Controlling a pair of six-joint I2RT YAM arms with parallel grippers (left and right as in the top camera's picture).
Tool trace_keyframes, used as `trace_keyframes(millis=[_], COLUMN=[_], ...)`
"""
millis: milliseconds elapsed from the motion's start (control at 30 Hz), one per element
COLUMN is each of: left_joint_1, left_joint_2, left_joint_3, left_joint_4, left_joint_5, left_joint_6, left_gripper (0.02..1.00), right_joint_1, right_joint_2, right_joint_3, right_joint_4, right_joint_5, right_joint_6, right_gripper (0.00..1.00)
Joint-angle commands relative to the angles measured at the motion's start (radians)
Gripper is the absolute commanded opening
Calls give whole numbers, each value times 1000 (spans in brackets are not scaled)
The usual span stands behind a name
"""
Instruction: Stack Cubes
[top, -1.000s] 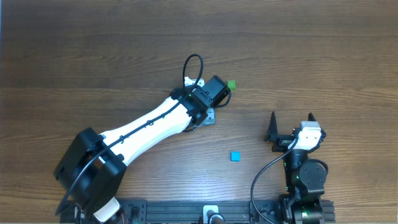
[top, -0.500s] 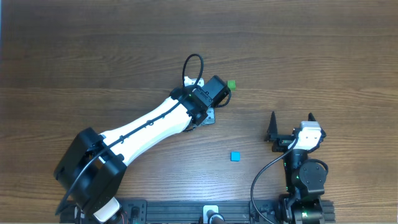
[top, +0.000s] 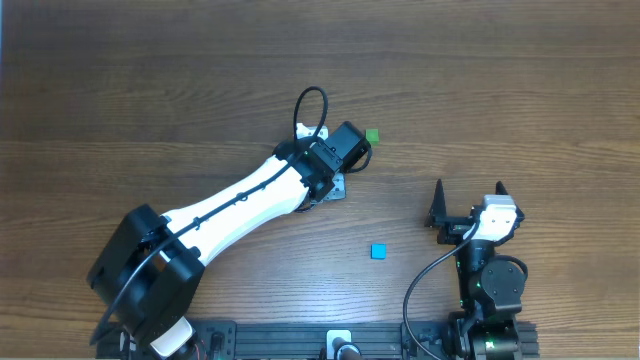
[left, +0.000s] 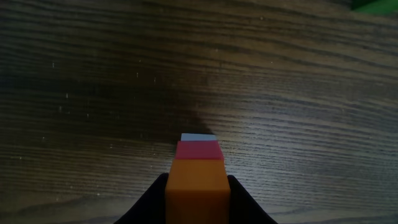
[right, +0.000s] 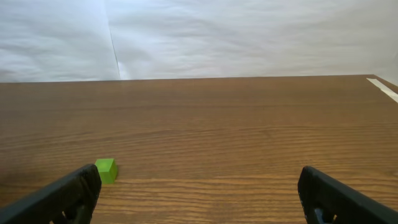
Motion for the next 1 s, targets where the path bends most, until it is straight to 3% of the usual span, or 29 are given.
trace_keyframes(millis=[33,167,400,467,500,567,733,900,1000], left_joint_1=[5,5,5,5,5,5,18,54,108], left_joint_2=[20,20,20,20,20,15,-61,-331,-488], left_joint_3=[14,14,14,14,14,14,14,13,12], left_joint_4=[3,4,18,24,27,39,106,149,156], left_joint_5=[-15,-15,-14,-15,-15,-16,-25,-185,-202], left_joint_6=[0,0,0,0,0,0,6,18,87], left_gripper=[270,336,562,704,849,998,996,998,996], right_joint_1=[-7,-7,-7,-7,-7,-7,-7,-7,-7], right_joint_2=[-3,-3,-3,-3,-3,-3,-3,-3,-3], right_joint_3=[-5,-5,-5,-5,-5,-5,-5,-5,-5], right_joint_4=[-4,-4,-4,-4,-4,-4,-4,-4,-4], right_joint_5=[6,6,6,6,6,6,6,6,6], right_joint_6=[5,5,5,5,5,5,5,5,5], right_gripper=[993,991,993,993,991,991,991,991,993])
